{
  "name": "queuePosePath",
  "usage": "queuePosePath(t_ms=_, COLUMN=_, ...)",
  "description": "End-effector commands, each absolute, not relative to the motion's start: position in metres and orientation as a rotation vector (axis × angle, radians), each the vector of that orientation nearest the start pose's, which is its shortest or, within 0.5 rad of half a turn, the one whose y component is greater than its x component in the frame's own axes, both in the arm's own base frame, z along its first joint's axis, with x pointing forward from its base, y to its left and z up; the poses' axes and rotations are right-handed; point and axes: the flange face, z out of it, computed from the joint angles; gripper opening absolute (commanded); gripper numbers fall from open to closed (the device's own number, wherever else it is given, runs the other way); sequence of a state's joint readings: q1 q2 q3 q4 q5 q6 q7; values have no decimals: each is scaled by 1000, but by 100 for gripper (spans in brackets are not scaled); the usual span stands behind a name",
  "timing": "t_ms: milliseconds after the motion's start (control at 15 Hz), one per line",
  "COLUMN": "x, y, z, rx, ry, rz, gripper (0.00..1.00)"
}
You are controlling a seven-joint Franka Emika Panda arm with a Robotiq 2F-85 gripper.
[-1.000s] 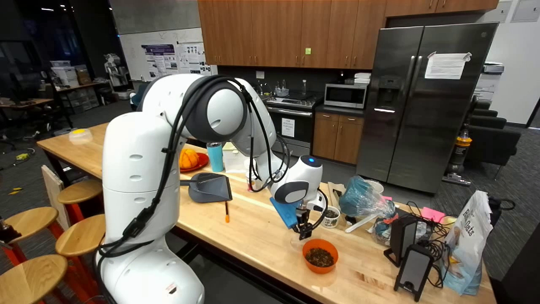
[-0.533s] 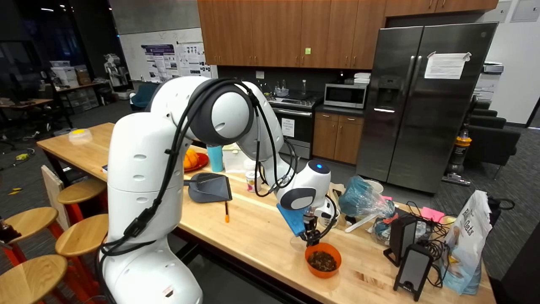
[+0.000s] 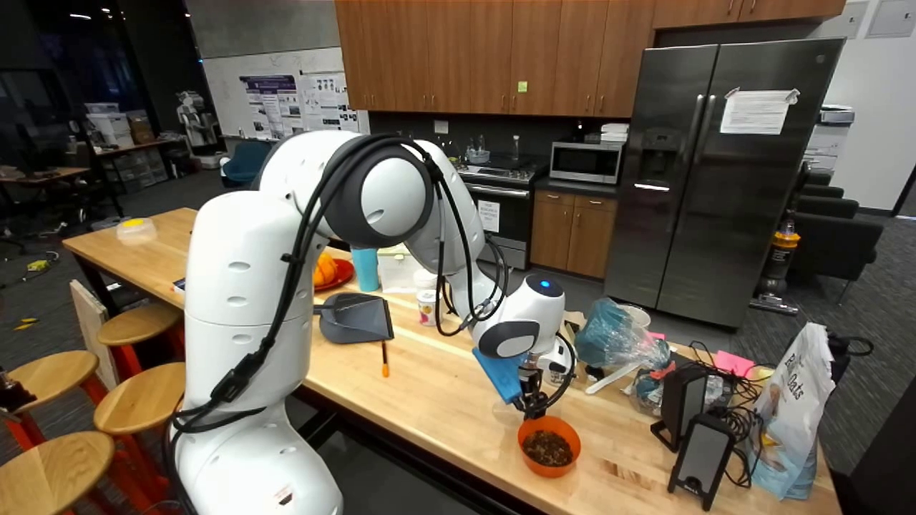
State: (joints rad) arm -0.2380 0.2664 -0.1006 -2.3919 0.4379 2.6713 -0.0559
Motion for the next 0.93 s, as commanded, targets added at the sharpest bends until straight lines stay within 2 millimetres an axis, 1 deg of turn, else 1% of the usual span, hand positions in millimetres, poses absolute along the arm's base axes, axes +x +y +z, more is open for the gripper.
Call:
queuePosePath(t_ms=0, x=465, y=-181, z=218, rx=-2837, ry=937, rz=-65, gripper=100)
queuePosePath(t_ms=267, x=461, y=-174, z=218, rx=-2891, ry=896, rz=34, gripper=100)
queuePosePath(t_ms=533, x=460, y=-158, z=228, rx=-2942, ry=824, rz=86, gripper=100)
queuePosePath(t_ms=600, x=461, y=-152, z=232, rx=-2953, ry=810, rz=89, gripper=100)
queuePosePath(t_ms=867, x=479, y=-111, z=247, rx=-2994, ry=750, rz=38, gripper=100)
